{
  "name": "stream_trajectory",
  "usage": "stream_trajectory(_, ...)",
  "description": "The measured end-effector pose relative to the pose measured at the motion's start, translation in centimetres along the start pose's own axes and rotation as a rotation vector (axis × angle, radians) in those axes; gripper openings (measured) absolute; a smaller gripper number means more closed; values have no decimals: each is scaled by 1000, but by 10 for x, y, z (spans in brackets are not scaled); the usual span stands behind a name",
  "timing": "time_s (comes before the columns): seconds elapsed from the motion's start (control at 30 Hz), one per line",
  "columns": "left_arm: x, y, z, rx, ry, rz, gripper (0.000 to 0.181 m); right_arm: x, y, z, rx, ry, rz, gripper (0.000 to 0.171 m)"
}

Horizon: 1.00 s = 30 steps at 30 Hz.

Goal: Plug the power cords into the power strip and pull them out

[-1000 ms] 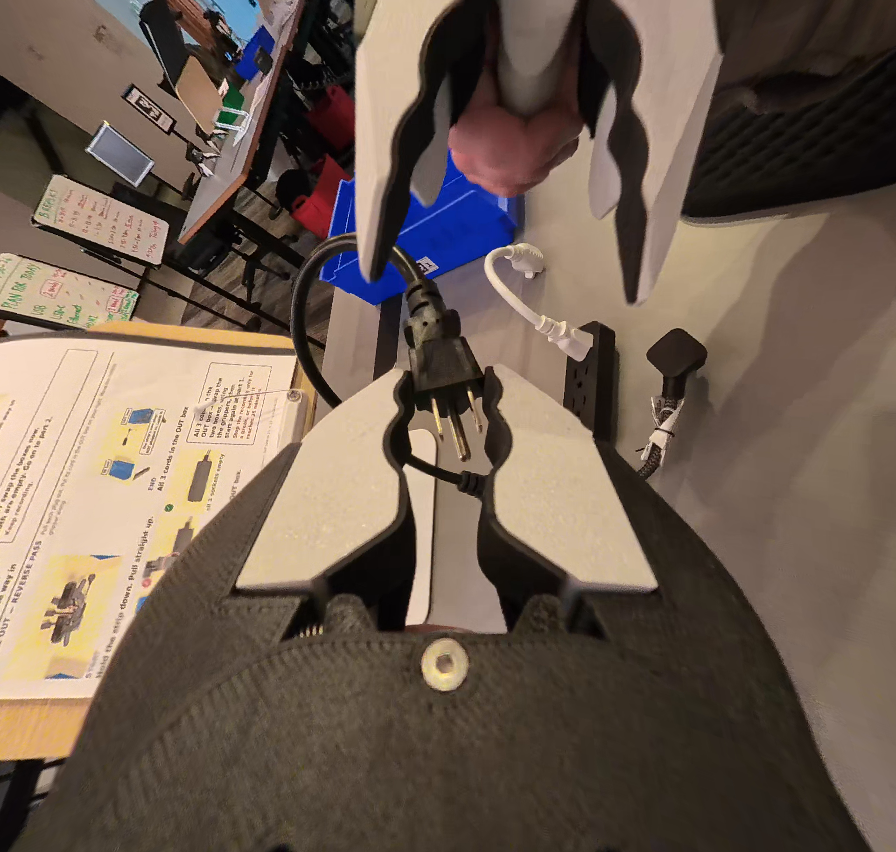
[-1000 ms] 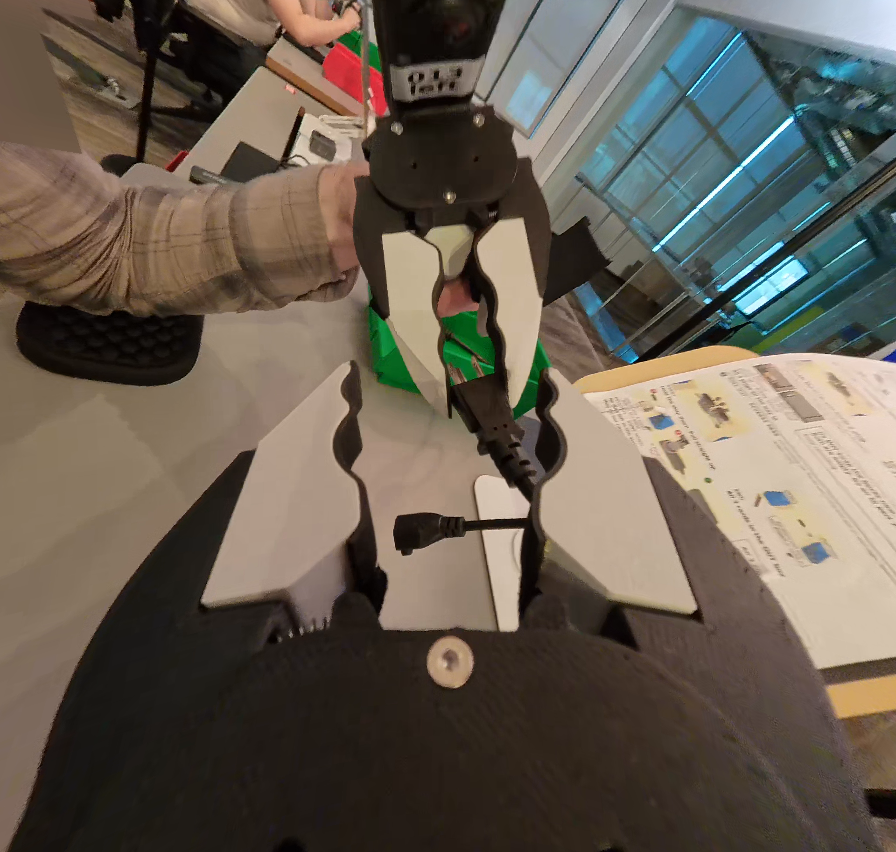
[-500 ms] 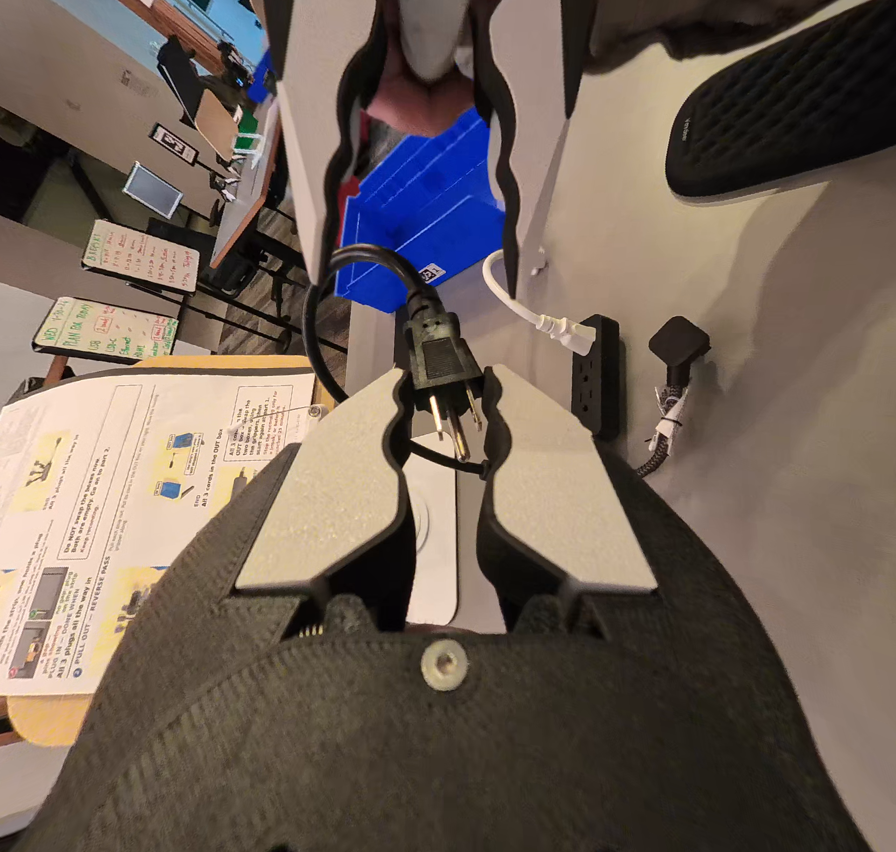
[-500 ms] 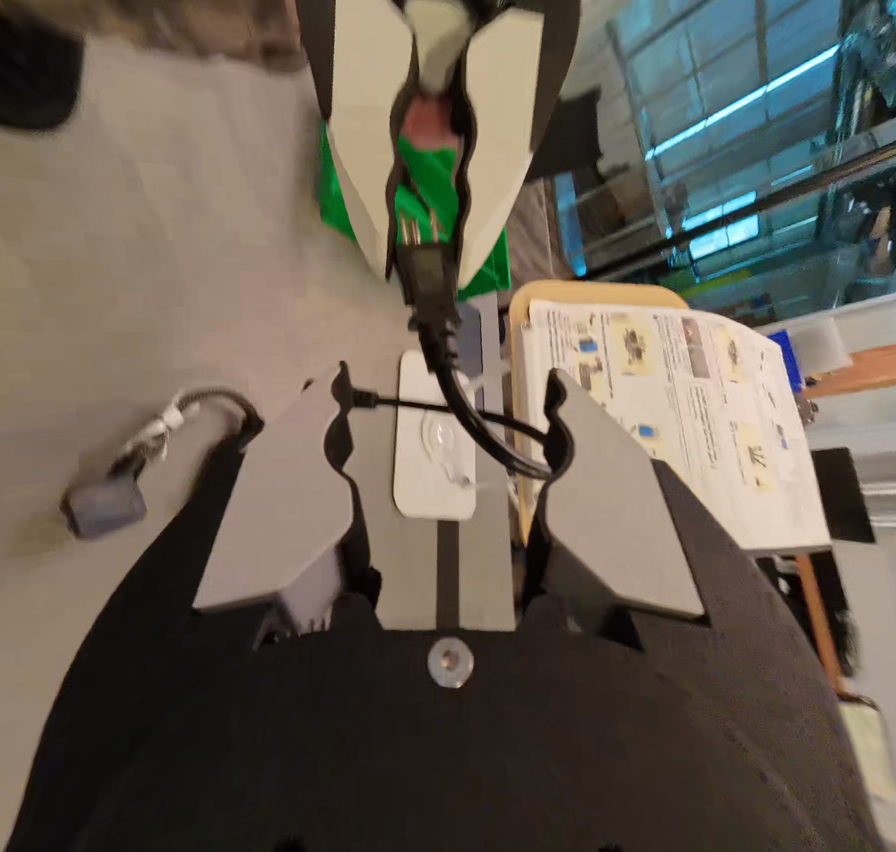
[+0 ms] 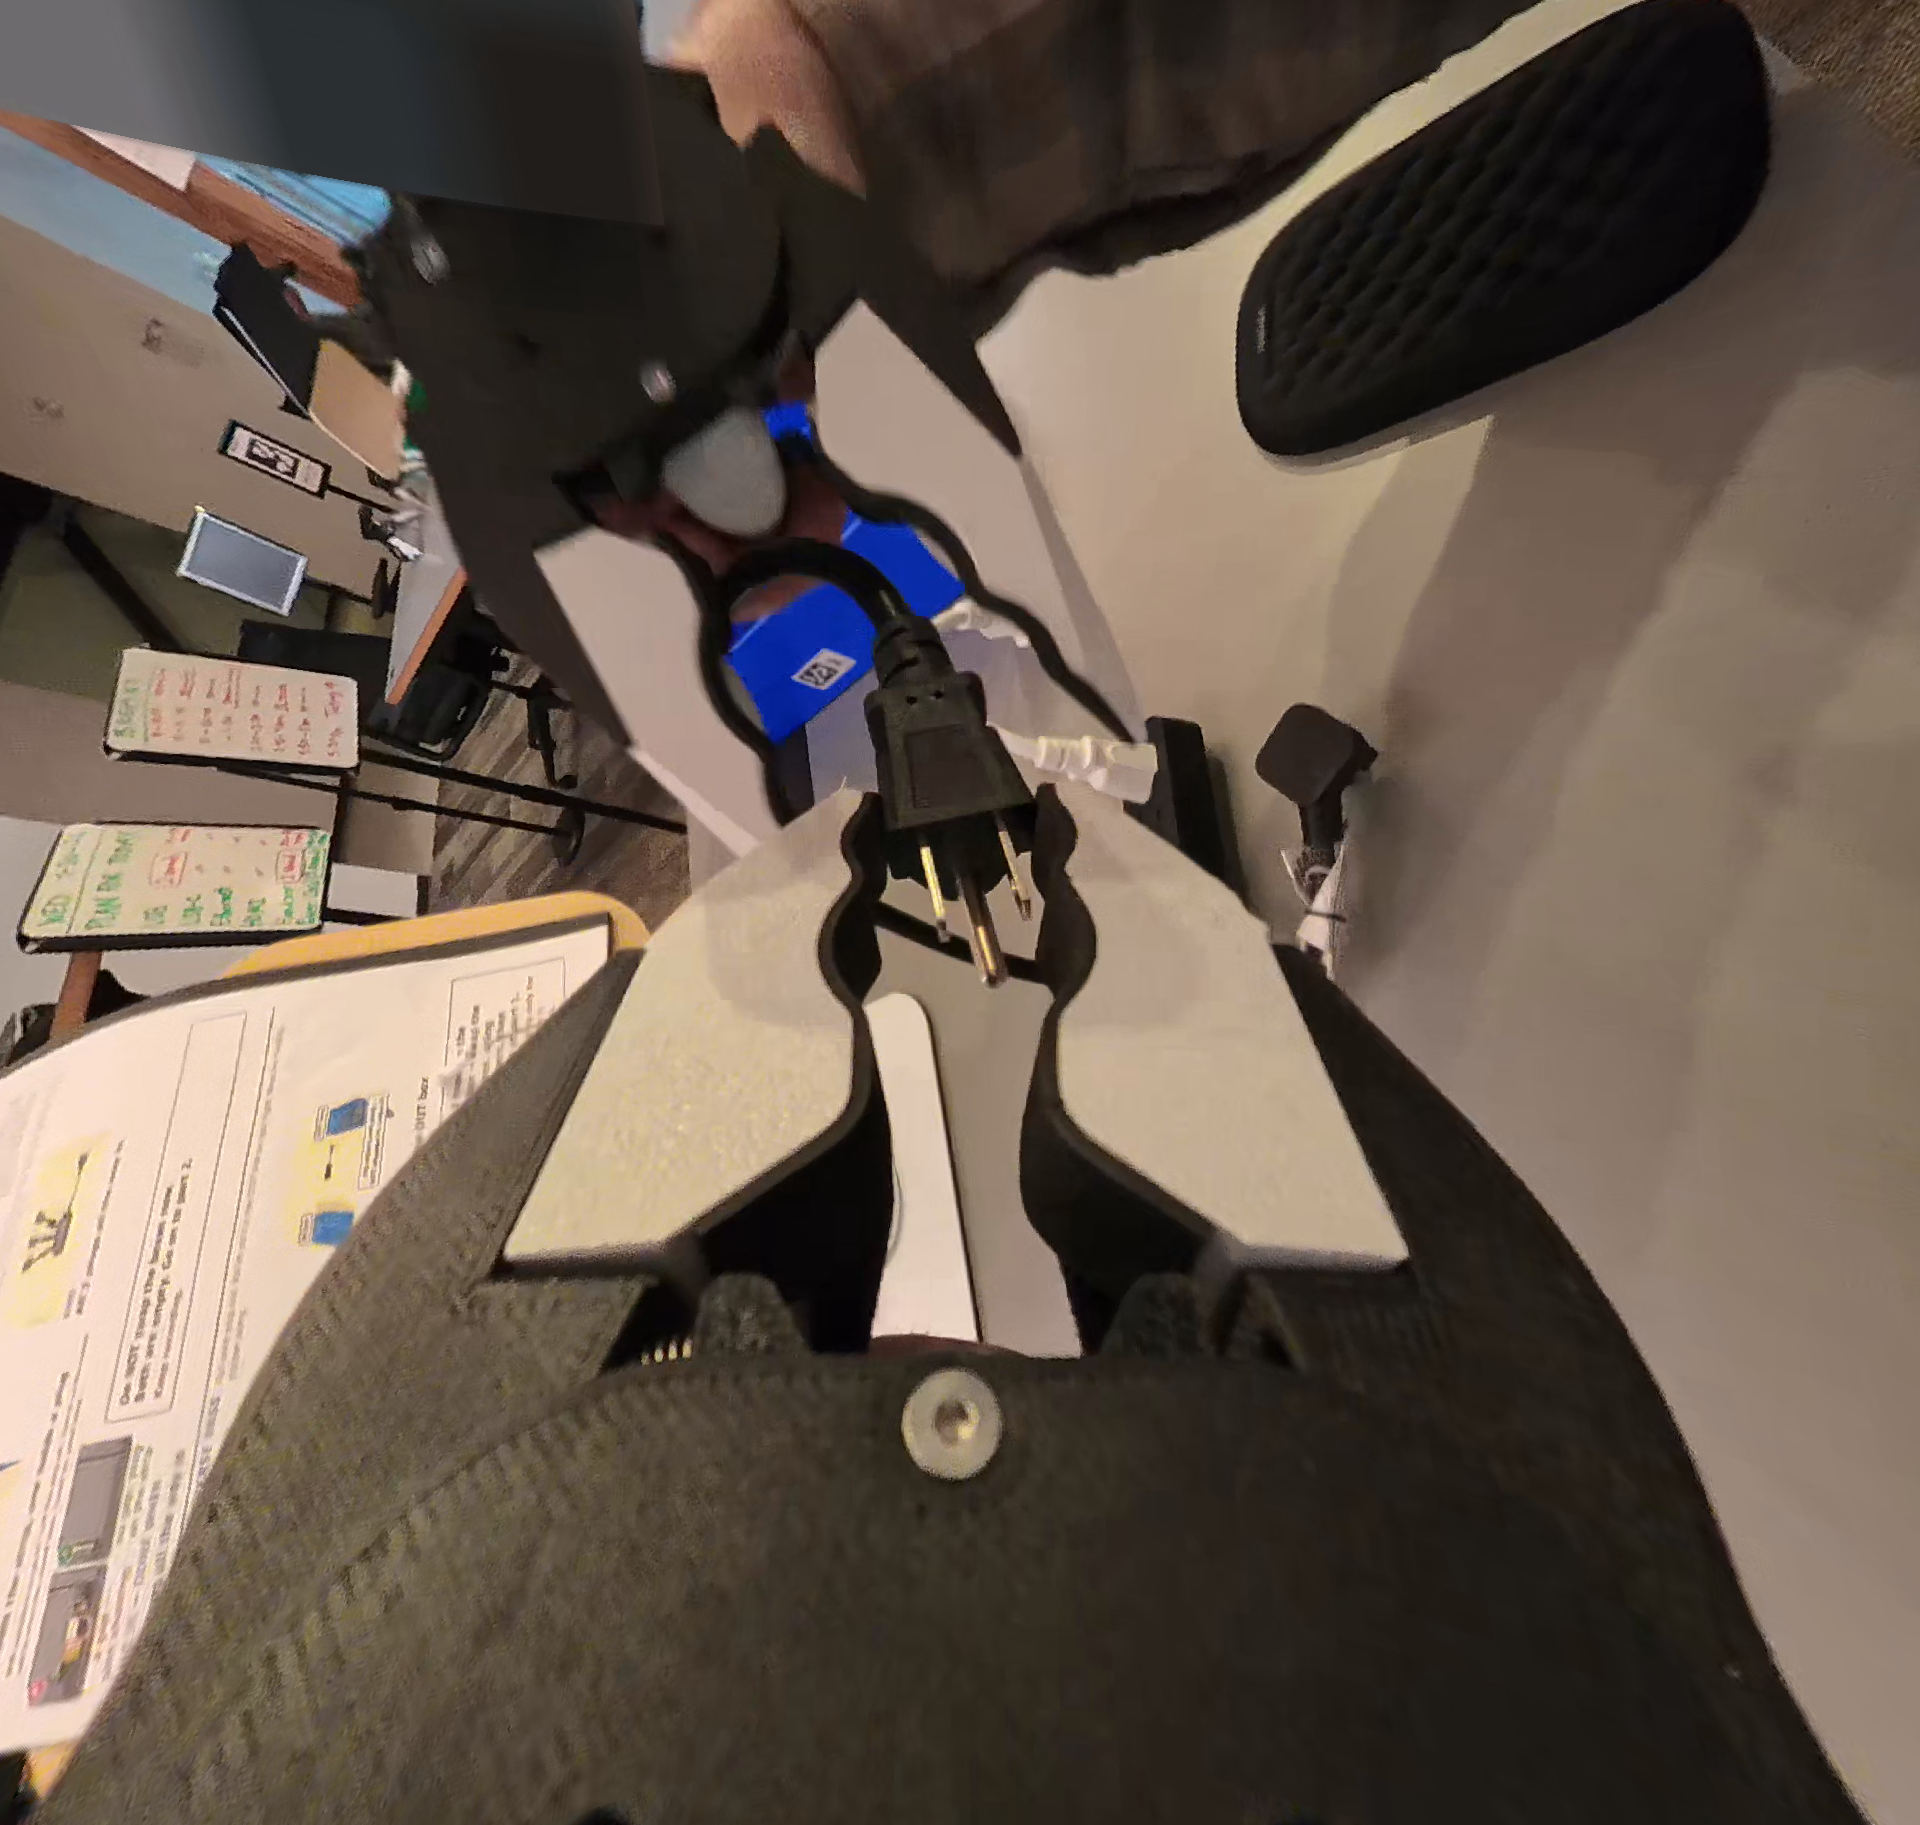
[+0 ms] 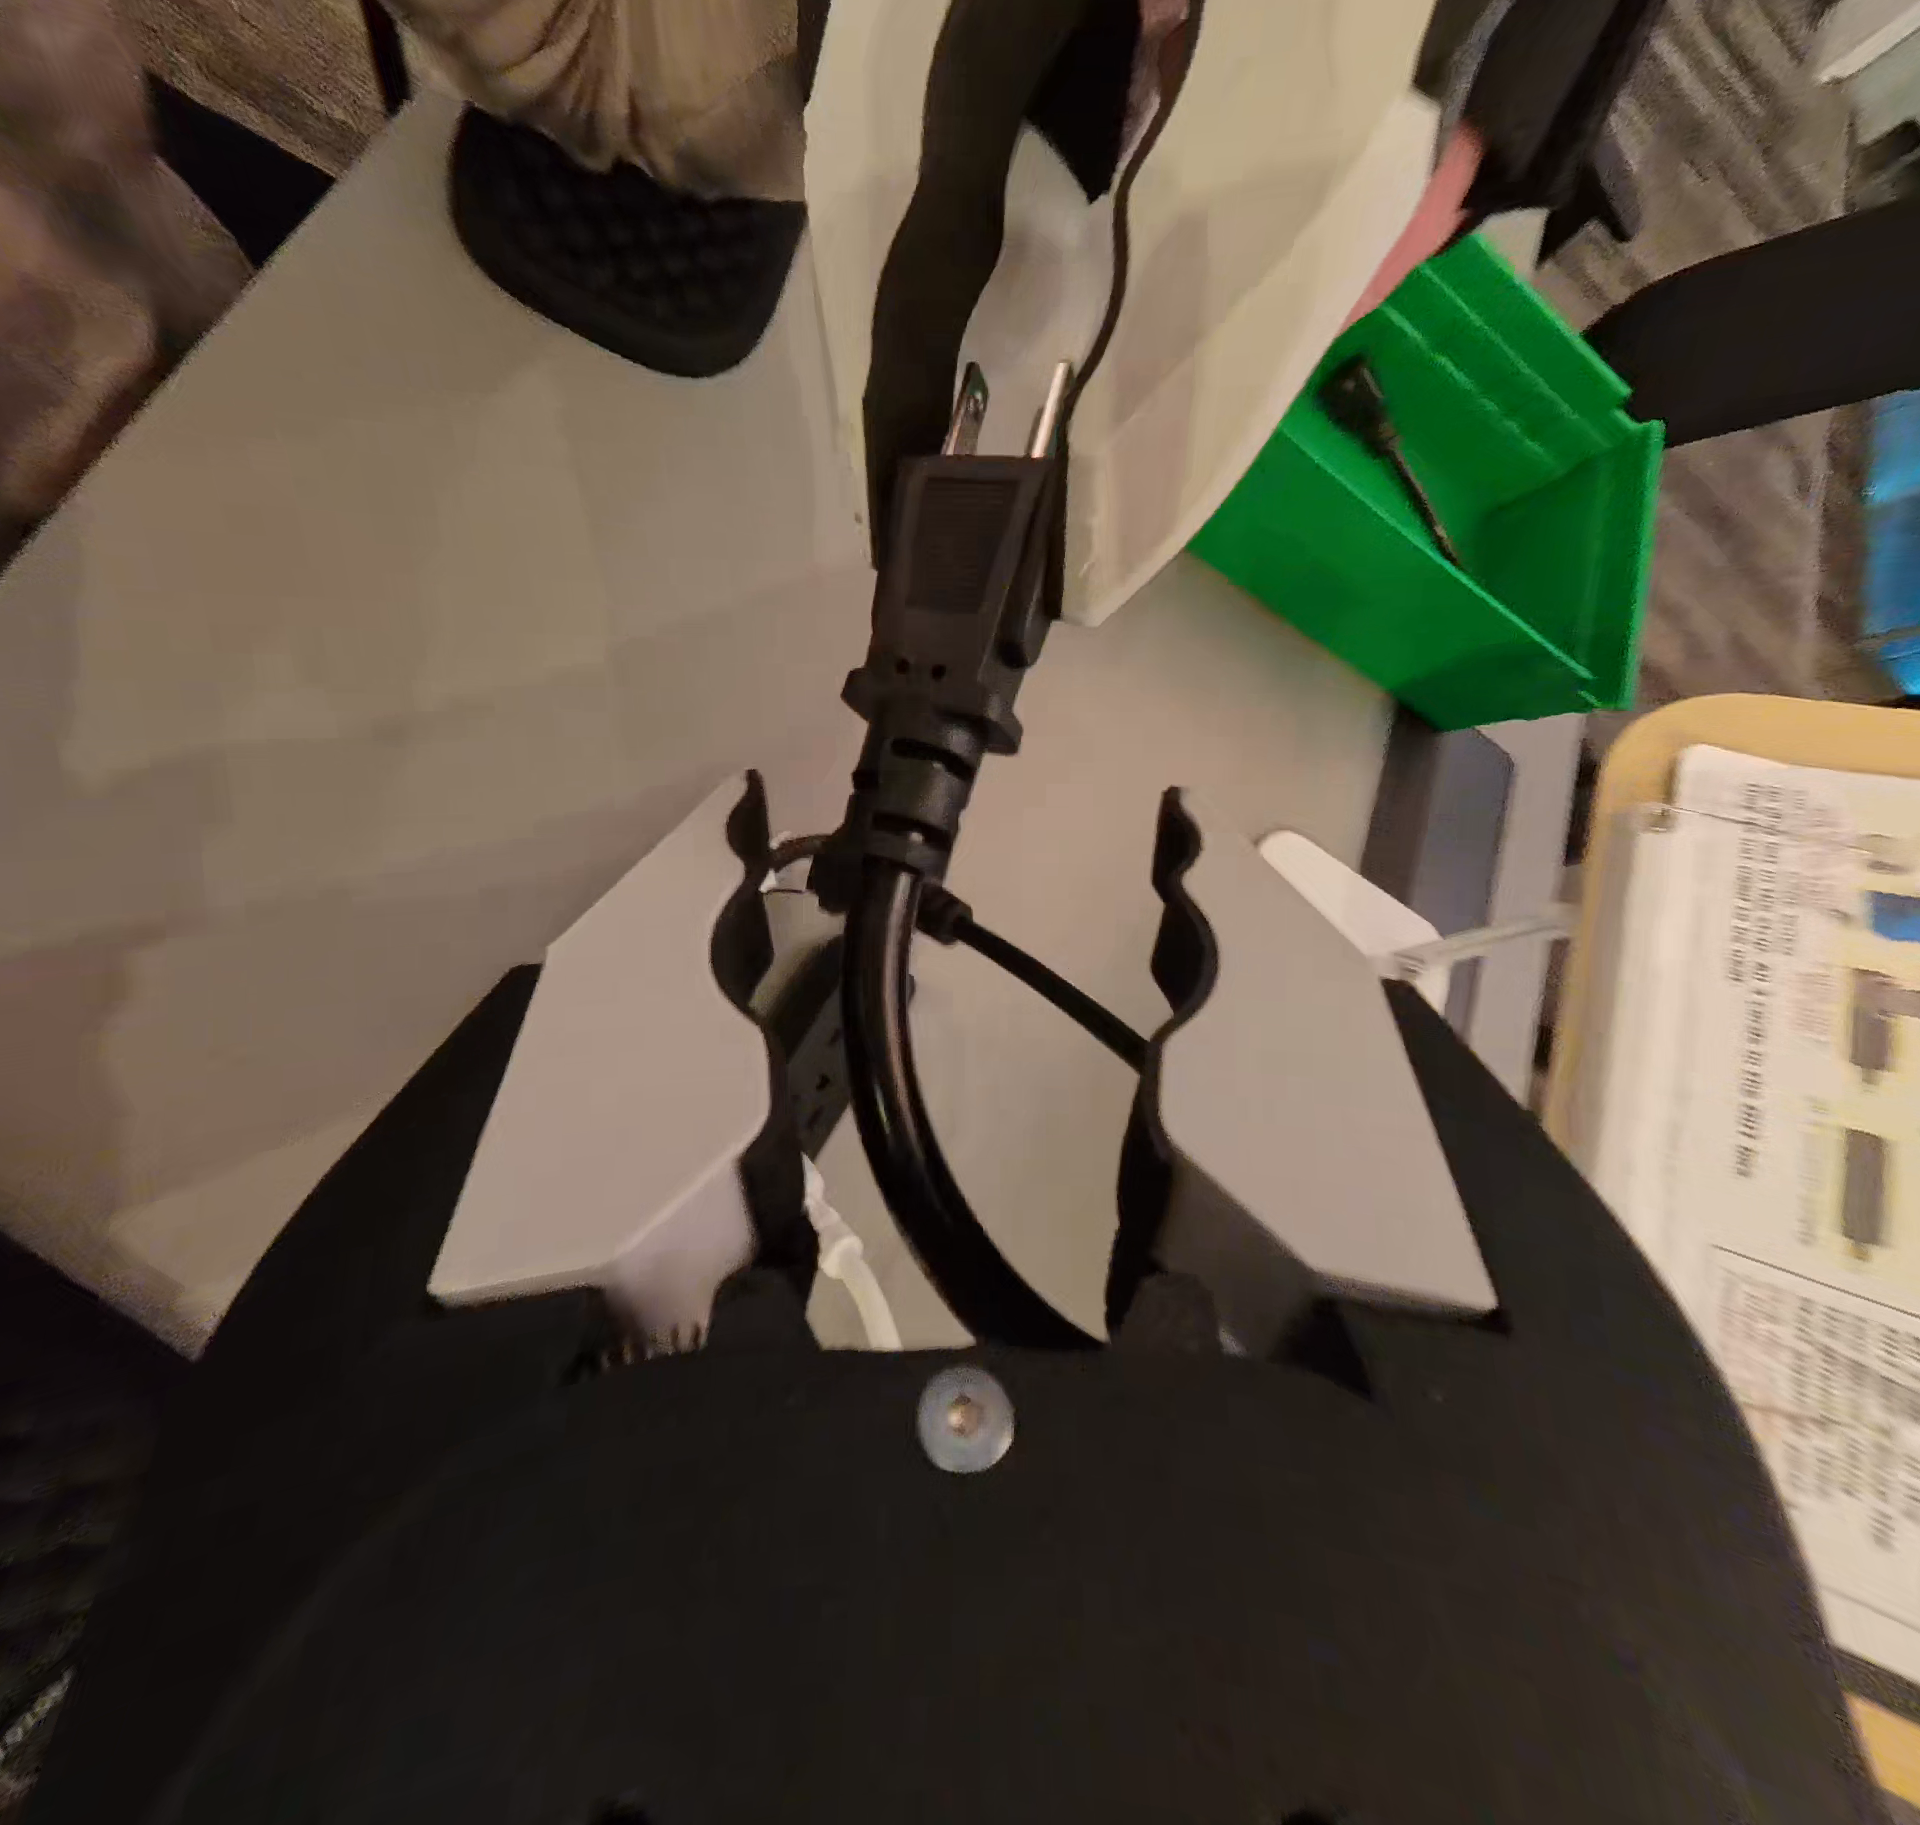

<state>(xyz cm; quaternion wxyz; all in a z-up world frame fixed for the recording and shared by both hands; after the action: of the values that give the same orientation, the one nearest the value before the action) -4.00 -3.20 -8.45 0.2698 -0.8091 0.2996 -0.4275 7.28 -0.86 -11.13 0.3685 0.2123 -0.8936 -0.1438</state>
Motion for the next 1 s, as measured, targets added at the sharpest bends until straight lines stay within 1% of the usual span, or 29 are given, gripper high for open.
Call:
stream_trajectory(0.07,-1,1,1,-21,8,-6,26,-2,-2,3,14,118,30,65)
stream_trajectory(0.13,-2,1,3,-31,26,-12,26,-3,-1,-1,-6,267,92,47)
stream_trajectory(0.17,-3,0,5,-34,37,-19,26,-3,-1,-3,-32,342,112,45)
stream_trajectory(0.27,-5,-3,8,-43,75,-48,26,-7,-5,-6,-161,416,112,49)
stream_trajectory(0.37,-5,-3,11,-76,136,-71,26,-5,-12,-8,-241,474,94,45)
stream_trajectory(0.4,-5,-4,12,-74,145,-78,26,-5,-12,-11,-271,505,100,47)
stream_trajectory(0.53,-6,-7,11,-82,192,-107,26,-1,-19,-19,-410,499,-1,42)
stream_trajectory(0.57,-7,-8,11,-77,195,-116,26,-1,-21,-20,-409,487,-24,39)
stream_trajectory(0.67,-7,-8,12,-101,230,-127,26,-2,-24,-19,-364,437,-29,22)
stream_trajectory(0.83,-8,-9,12,-111,243,-145,26,-2,-23,-20,-354,419,-1,21)
stream_trajectory(0.93,-10,-11,12,-73,242,-153,27,-5,-20,-22,-315,434,89,21)
stream_trajectory(0.97,-9,-12,10,-48,231,-137,28,-6,-19,-23,-297,443,123,21)
stream_trajectory(1.0,-9,-12,8,-15,221,-112,35,-7,-17,-24,-282,456,163,21)
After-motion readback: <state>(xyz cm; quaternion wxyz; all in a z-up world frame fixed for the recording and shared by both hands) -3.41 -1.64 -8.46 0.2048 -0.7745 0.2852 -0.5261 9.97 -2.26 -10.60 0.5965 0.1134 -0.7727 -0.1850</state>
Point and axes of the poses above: each gripper's, where its closed fingertips meet, z out along the fingers, x out of its top, y = z × x across the jaws, the point moved 7 cm from there along -z, back along the fingers
